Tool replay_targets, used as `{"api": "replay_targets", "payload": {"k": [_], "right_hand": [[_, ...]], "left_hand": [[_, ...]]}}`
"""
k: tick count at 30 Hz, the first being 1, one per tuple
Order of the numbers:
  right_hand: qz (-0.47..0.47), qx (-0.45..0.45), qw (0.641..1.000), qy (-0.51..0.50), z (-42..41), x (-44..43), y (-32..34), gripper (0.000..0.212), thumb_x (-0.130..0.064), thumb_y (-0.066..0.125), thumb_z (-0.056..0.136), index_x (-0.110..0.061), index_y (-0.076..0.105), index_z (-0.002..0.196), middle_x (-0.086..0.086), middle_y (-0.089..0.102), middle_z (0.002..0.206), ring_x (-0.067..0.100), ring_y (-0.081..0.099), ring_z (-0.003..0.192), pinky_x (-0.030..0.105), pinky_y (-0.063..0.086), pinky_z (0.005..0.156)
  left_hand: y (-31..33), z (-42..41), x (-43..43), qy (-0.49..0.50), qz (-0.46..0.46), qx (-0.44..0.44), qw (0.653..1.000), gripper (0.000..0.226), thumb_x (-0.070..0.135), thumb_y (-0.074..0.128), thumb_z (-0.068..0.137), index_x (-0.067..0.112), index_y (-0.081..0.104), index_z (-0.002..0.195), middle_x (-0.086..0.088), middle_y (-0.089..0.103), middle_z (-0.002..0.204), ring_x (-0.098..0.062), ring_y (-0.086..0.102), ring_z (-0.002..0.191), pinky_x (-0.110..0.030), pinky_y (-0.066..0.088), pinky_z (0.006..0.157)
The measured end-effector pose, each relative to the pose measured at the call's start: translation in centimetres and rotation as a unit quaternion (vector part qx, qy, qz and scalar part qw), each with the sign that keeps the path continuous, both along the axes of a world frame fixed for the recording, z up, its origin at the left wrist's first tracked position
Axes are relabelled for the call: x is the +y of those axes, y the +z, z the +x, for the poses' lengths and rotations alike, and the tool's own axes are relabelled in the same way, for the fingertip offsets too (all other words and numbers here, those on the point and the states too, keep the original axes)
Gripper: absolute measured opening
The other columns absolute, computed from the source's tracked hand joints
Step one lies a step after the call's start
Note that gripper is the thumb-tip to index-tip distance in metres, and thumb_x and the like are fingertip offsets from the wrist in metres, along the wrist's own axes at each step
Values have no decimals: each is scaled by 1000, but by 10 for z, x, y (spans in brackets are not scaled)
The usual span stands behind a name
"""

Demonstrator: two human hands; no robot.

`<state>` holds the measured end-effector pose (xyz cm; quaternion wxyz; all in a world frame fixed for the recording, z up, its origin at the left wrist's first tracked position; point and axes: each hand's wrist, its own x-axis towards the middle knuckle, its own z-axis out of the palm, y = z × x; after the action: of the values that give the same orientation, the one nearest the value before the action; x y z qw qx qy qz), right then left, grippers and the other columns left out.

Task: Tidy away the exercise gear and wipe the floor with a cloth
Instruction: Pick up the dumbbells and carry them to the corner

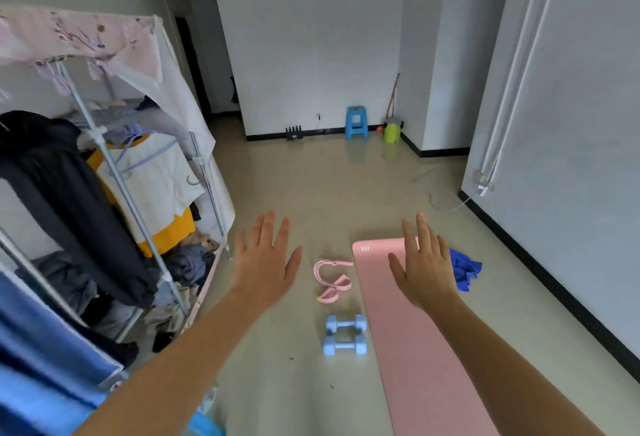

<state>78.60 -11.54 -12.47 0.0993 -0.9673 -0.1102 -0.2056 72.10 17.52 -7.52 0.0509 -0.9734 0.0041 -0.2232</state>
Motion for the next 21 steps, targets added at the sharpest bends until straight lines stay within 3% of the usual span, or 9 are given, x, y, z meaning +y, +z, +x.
{"api": "replay_targets", "payload": {"k": [10,16,21], "right_hand": [[-24,51,998,-17,212,72,-71,69,-40,58,96,-6,36,152,22,29,160,41,43,138,54,36,111],[-56,150,983,-87,320,92,-133,73,-39,60,93,-4,36,152,25,32,158,43,46,135,57,42,107],[-25,212,961,-173,345,89,-173,73,-40,61,94,-6,35,153,23,31,159,40,48,135,54,39,109]], "left_hand": [[-76,246,76,-44,-28,13,999,60,47,32,98,8,46,142,-23,40,149,-41,43,132,-57,39,102],[-146,403,105,-93,-31,143,985,64,48,25,97,10,44,145,-21,36,153,-39,40,136,-56,38,102],[-194,489,93,-154,1,262,953,63,47,26,93,10,47,139,-23,43,147,-40,46,130,-56,42,95]]}}
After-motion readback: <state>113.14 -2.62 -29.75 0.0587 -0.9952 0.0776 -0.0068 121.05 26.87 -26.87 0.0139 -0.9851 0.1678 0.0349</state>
